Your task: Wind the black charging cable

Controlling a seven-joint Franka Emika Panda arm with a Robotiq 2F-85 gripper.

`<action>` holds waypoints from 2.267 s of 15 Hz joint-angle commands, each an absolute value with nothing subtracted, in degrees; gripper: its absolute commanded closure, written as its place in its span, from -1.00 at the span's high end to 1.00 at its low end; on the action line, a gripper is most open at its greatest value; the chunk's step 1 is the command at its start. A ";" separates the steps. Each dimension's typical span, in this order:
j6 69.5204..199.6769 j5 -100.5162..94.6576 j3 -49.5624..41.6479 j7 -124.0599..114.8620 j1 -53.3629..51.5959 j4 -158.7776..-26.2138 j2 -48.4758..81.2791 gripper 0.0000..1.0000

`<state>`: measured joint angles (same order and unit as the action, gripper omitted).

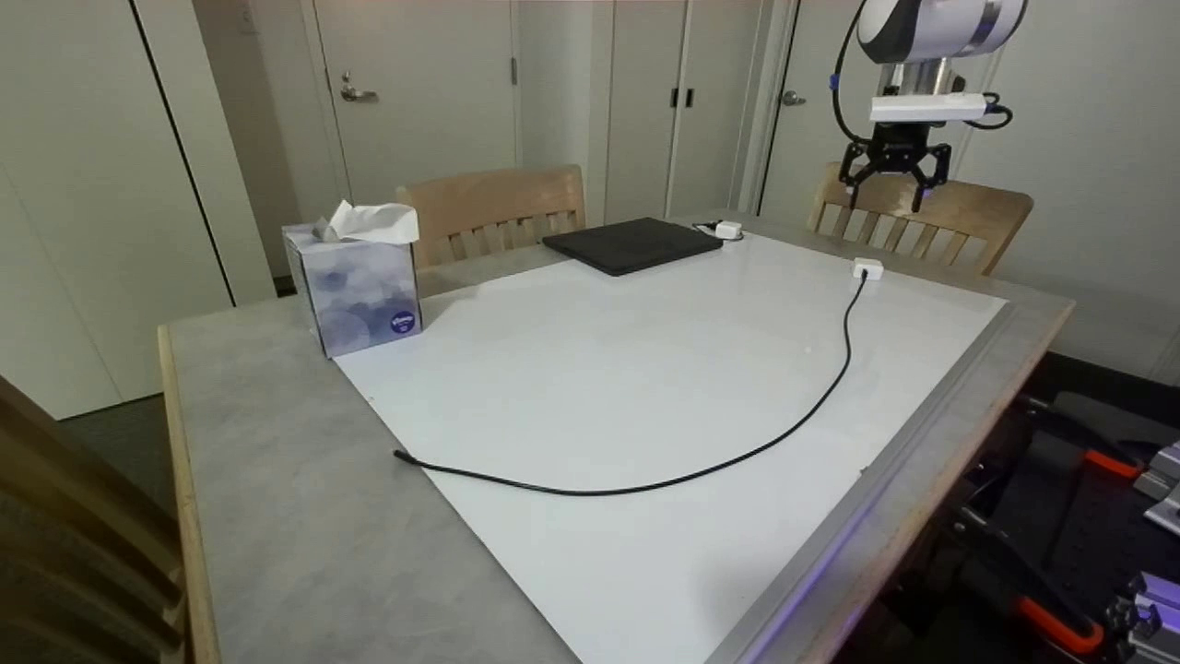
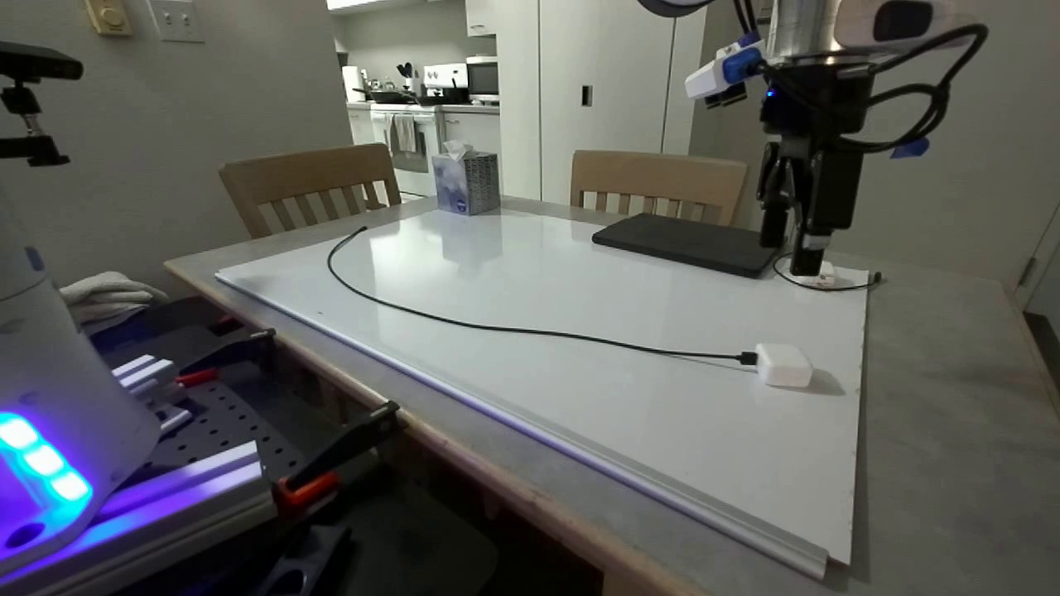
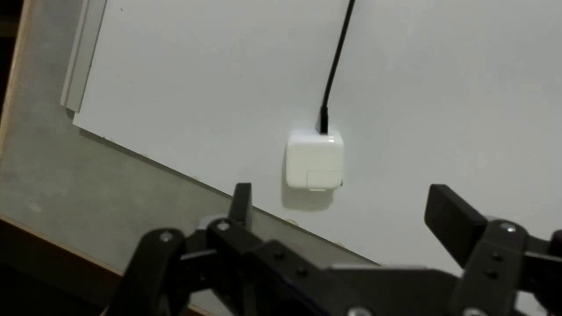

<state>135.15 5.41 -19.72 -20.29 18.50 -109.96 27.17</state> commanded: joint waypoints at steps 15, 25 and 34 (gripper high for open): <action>134.00 21.88 -12.79 -7.02 27.65 -105.66 35.03 1.00; 135.01 17.43 -15.29 -8.99 25.70 -105.33 36.17 1.00; 140.90 19.23 -14.85 -9.90 26.38 -105.86 39.21 1.00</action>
<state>138.25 18.23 -14.83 -8.84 26.18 -106.09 38.65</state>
